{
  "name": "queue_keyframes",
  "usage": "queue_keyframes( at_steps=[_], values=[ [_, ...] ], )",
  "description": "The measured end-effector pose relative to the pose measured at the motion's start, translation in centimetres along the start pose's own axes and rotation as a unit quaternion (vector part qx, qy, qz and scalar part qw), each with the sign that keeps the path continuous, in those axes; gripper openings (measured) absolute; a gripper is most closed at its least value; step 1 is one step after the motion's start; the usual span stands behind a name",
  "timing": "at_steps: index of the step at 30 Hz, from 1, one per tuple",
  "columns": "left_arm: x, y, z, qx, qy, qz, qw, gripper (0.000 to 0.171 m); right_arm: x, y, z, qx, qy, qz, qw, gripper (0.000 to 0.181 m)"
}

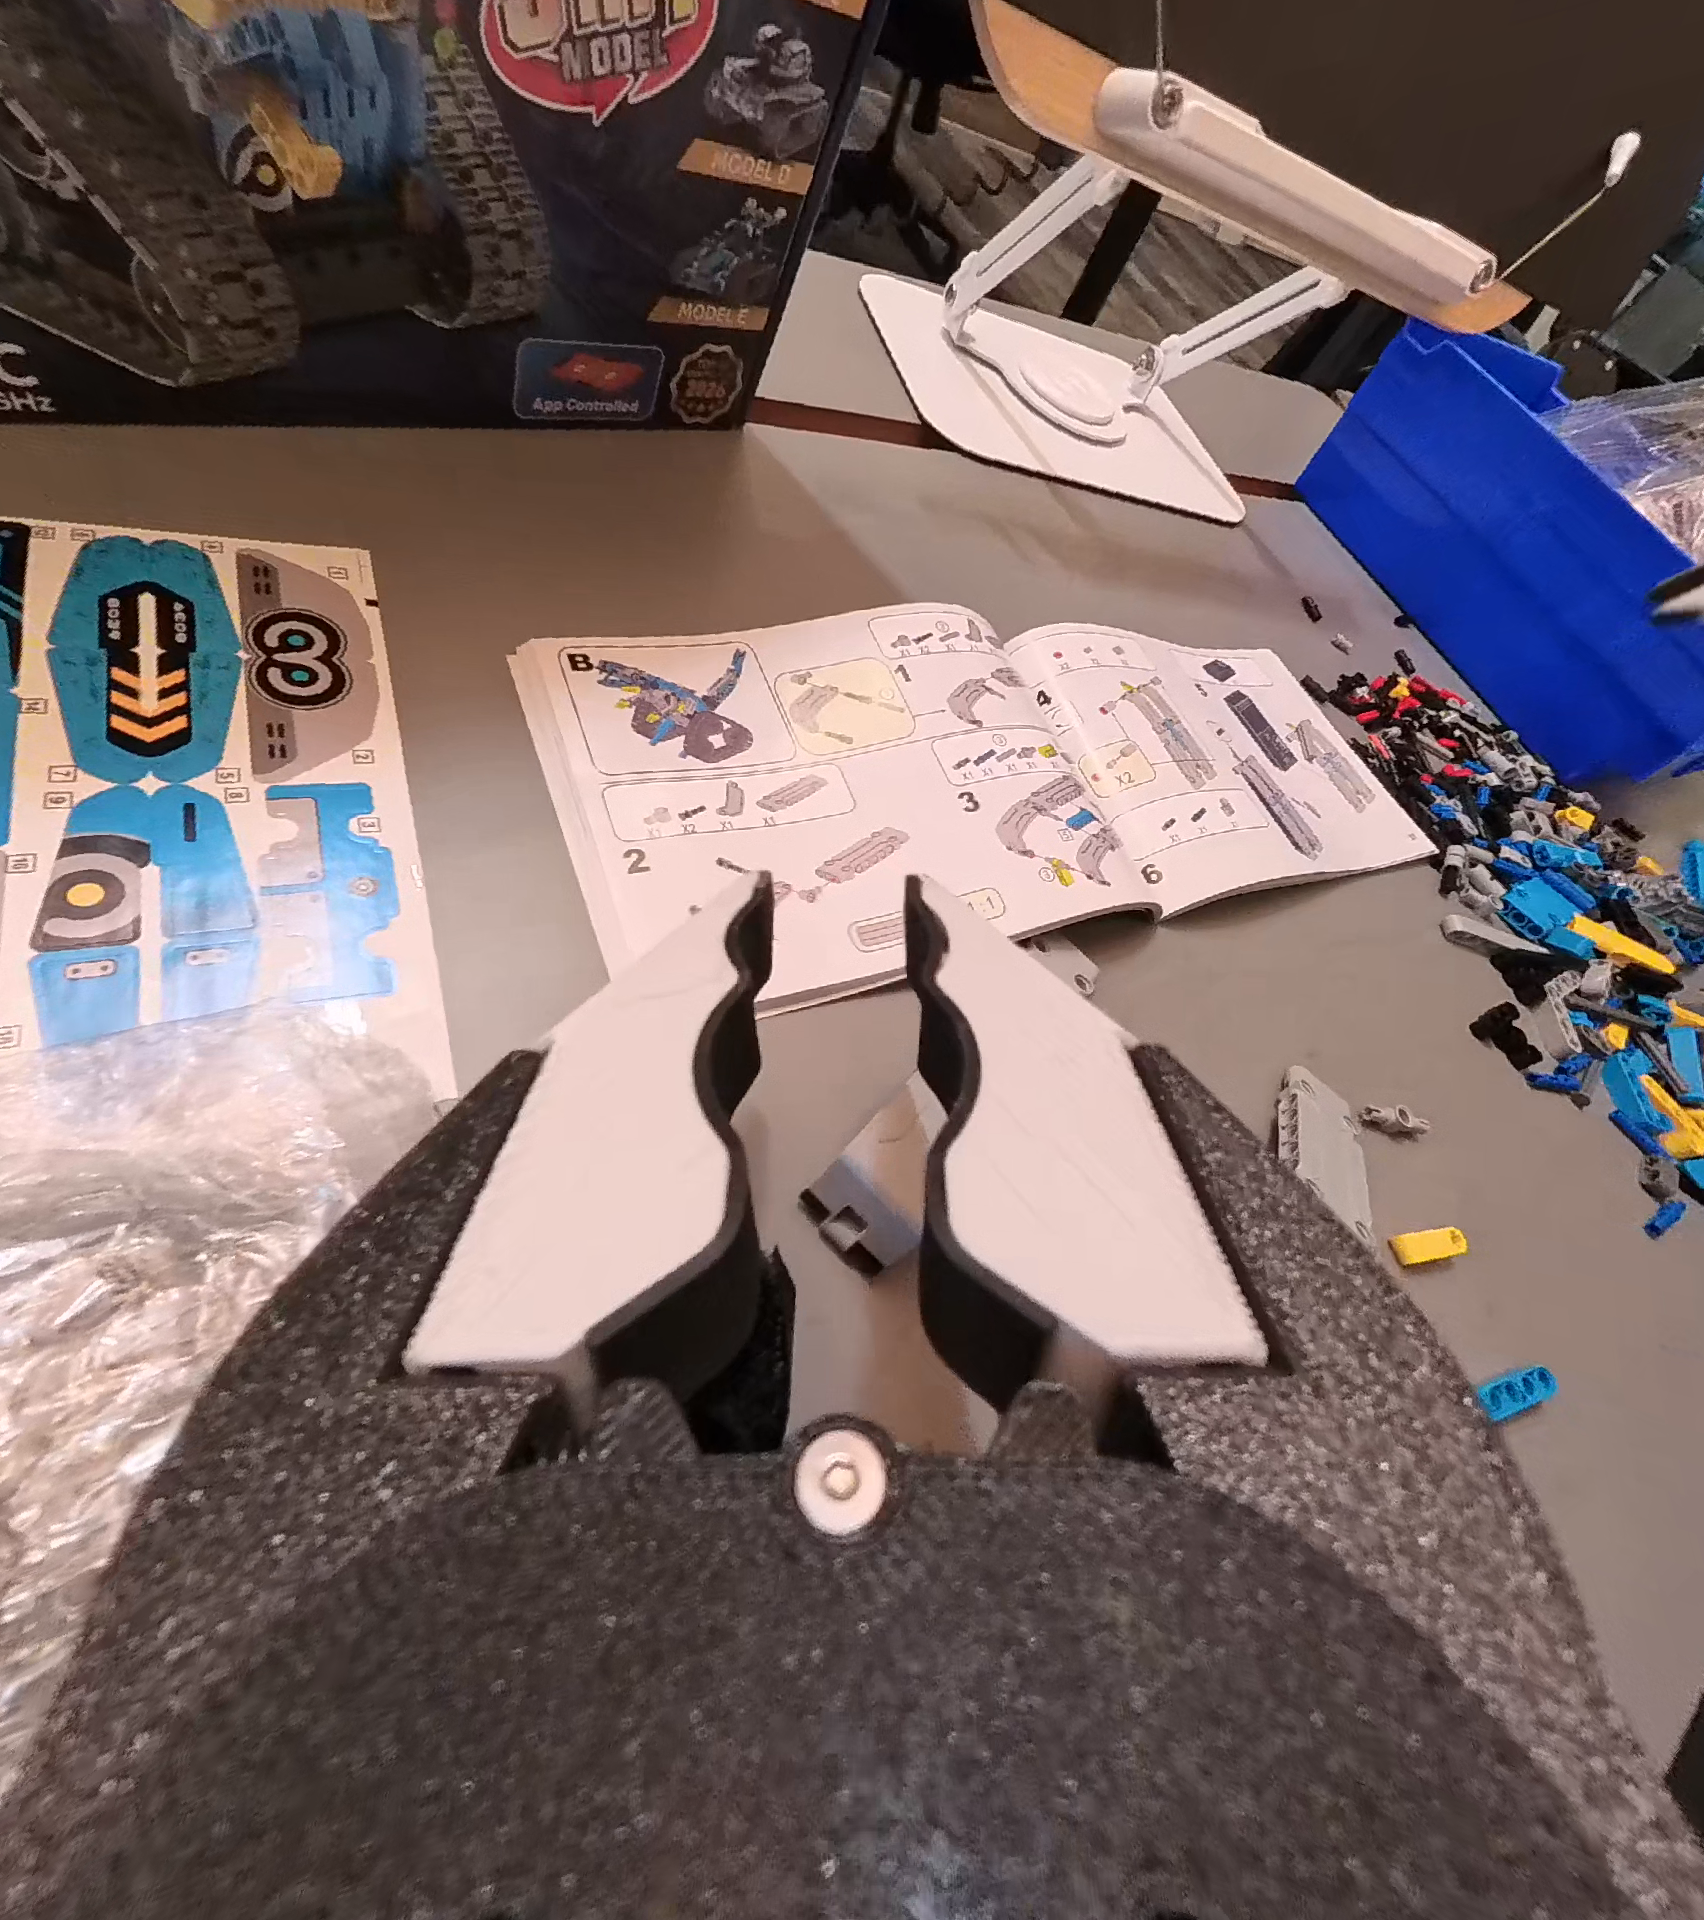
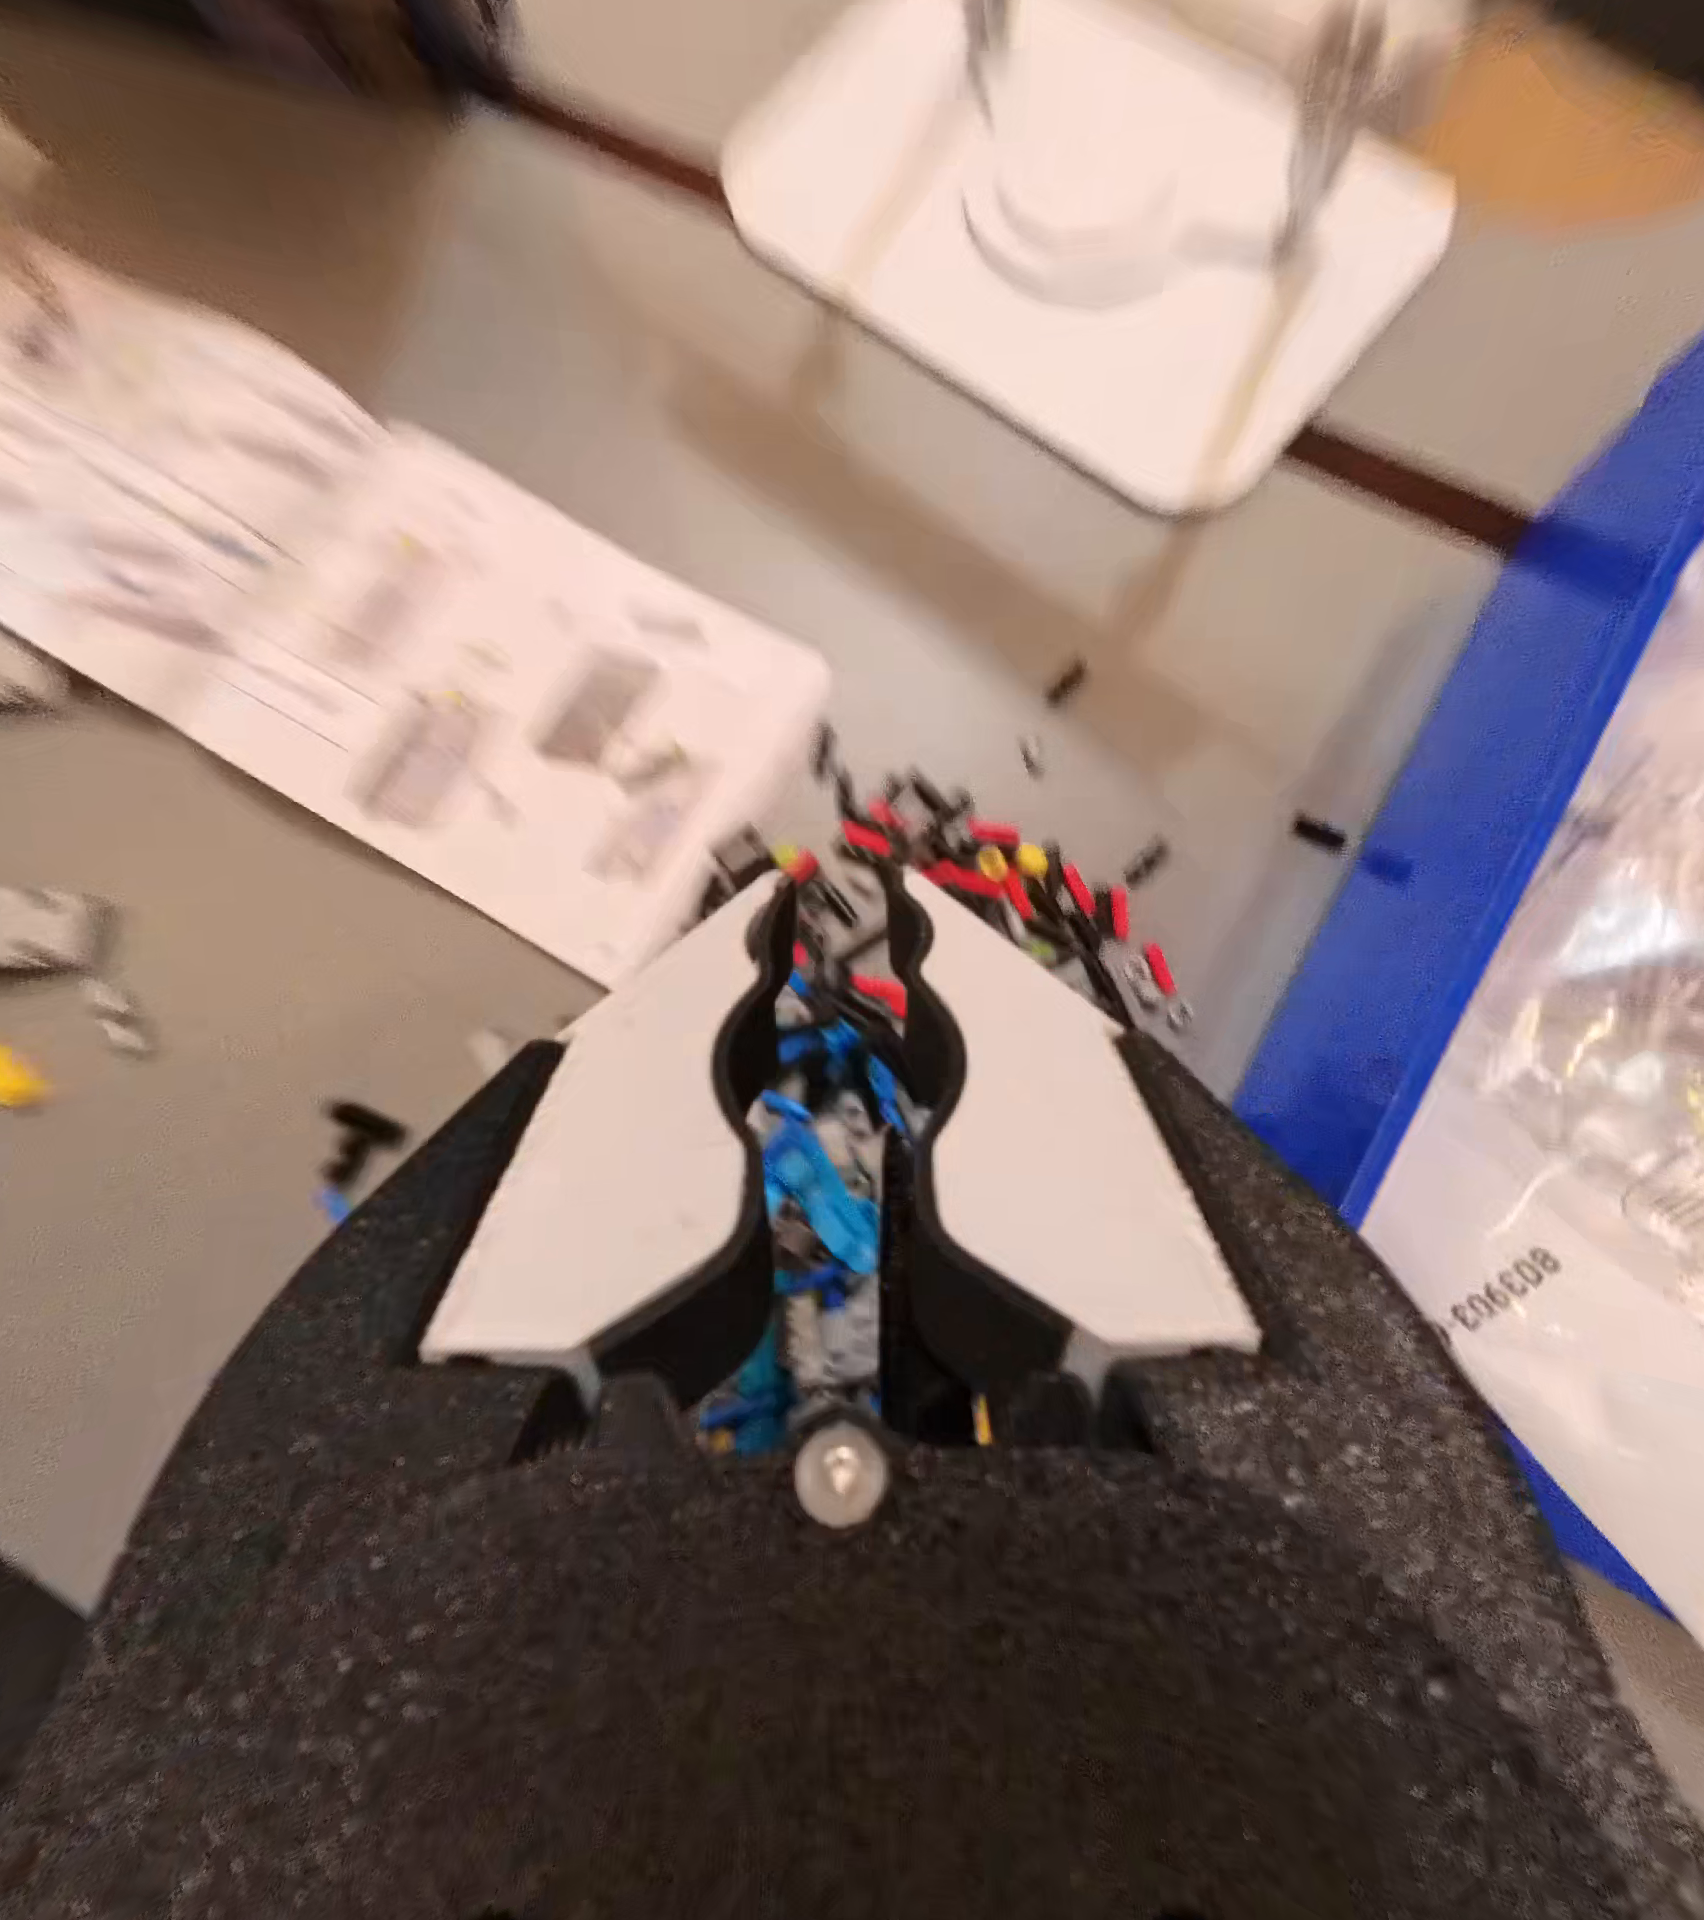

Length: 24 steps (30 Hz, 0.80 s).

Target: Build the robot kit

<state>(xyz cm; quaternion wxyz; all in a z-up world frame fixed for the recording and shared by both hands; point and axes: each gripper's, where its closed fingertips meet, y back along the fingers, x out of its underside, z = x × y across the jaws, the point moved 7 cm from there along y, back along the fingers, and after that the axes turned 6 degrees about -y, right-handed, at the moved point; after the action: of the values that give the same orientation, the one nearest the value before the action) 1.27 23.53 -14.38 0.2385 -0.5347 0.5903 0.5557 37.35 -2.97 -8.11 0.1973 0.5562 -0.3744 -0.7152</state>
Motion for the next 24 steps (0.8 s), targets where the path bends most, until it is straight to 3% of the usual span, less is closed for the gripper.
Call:
queue_keyframes(
  at_steps=[4, 13, 21, 24],
  values=[
    [0.1, -0.1, -0.2, -0.003, -0.011, 0.004, 1.000, 0.024, 3.3, -4.2, -2.1, 0.046, 0.070, 0.093, 0.992, 0.015],
    [0.2, -0.4, -0.3, -0.001, -0.013, 0.010, 1.000, 0.024, 3.9, -7.6, -2.8, 0.035, 0.105, 0.168, 0.980, 0.010],
    [0.2, -0.3, -0.4, 0.007, -0.008, 0.007, 1.000, 0.024, 2.9, -7.5, -2.0, 0.025, 0.113, 0.190, 0.975, 0.002],
    [0.1, -0.2, -0.4, 0.005, -0.006, 0.003, 1.000, 0.024, -0.6, -5.7, 2.5, 0.002, 0.153, 0.143, 0.978, 0.002]
  ],
)
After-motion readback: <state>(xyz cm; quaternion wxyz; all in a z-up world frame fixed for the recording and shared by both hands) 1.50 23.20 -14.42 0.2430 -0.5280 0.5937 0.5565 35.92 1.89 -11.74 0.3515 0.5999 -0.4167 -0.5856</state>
